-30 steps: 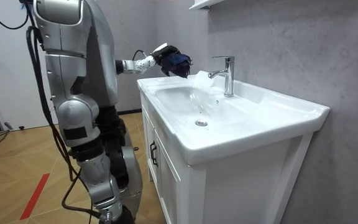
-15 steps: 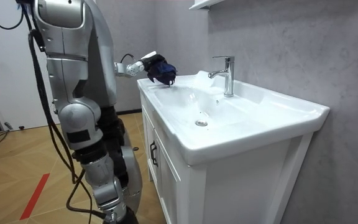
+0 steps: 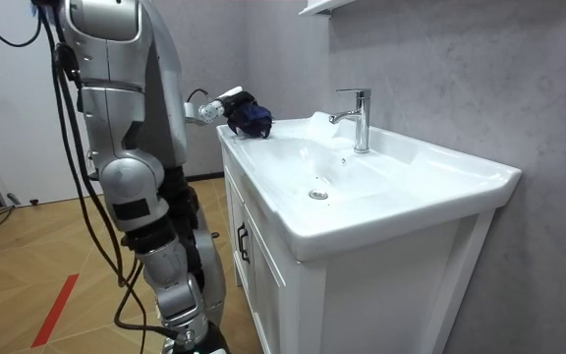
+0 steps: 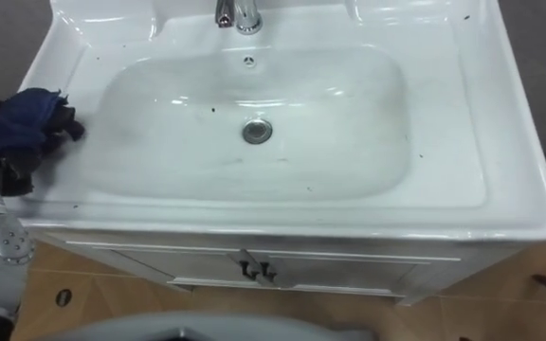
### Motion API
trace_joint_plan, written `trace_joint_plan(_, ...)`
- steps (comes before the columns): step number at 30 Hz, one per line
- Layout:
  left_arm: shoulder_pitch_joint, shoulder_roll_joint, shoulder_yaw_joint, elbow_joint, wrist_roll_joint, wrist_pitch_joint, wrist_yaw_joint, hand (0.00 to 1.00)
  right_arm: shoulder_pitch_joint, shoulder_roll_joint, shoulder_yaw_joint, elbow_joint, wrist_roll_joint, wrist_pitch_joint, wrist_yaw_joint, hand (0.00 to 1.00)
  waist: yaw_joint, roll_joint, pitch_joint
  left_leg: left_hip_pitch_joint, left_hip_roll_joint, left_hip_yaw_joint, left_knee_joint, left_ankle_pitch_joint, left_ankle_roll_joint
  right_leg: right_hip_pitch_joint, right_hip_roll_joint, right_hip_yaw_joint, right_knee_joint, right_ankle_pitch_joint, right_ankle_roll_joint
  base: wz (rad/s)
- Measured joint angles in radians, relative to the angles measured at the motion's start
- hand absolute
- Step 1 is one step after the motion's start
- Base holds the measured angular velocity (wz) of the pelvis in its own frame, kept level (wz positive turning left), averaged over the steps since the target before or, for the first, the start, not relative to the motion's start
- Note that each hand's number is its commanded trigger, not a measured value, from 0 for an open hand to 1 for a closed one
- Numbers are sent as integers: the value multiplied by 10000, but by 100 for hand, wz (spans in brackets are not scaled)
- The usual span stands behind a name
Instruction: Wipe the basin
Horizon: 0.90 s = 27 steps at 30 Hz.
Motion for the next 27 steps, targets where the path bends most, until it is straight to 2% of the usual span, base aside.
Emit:
trace_joint_plan(6, -5, 0, 3, 1, 1, 49, 0, 100, 19, 16, 201, -146, 27, 1, 148, 0, 39, -86, -9, -63, 4, 24, 2, -1, 3, -87, -12, 17, 38, 21, 18, 0)
trace_joint_plan(11, -75, 1, 2, 1, 1, 39, 1, 100, 17, 16, 220, -145, 30, 0, 147, 0, 36, -40, 6, -71, -22, 34, 12, 16, 42, -96, -47, 36, 38, 62, 52, 0)
trace_joint_plan(15, -235, 1, 2, 1, 4, 35, 1, 100, -14, 17, 291, -123, 14, 1, 165, 0, 21, 15, 55, -92, -61, 31, 28, 49, 97, -143, -99, 48, 108, 77, 80, 0)
trace_joint_plan(19, -401, 1, 2, 1, 14, 19, 1, 100, -2, 17, 291, -127, 18, 0, 233, 0, 16, 23, 52, -182, -84, 45, 69, 80, 150, -240, -140, 59, 176, 98, 114, 0)
trace_joint_plan(20, -431, 1, 0, 1, 16, 18, 1, 83, -8, 15, 291, -127, 25, 0, 232, 0, 15, 24, 54, -204, -94, 54, 68, 96, 175, -283, -160, 63, 225, 101, 120, 0)
trace_joint_plan(21, -432, 0, 0, 2, 17, 18, 1, 59, -8, 15, 291, -127, 27, 0, 232, 0, 14, 25, 54, -204, -101, 75, 69, 103, 187, -308, -182, 78, 282, 102, 123, -4)
trace_joint_plan(22, -432, 0, 1, 2, 17, 18, 1, 0, -8, 17, 293, -127, 32, 0, 232, 0, 15, 23, 55, -202, -108, 103, 69, 113, 205, -319, -203, 90, 315, 106, 130, -5)
trace_joint_plan(27, -432, 0, 0, 14, 18, 17, 1, 0, 21, 16, 292, -79, 20, -11, 190, 0, 7, 77, 67, -373, -122, 154, 193, 109, 283, -508, -220, 217, 355, 147, 190, -3)
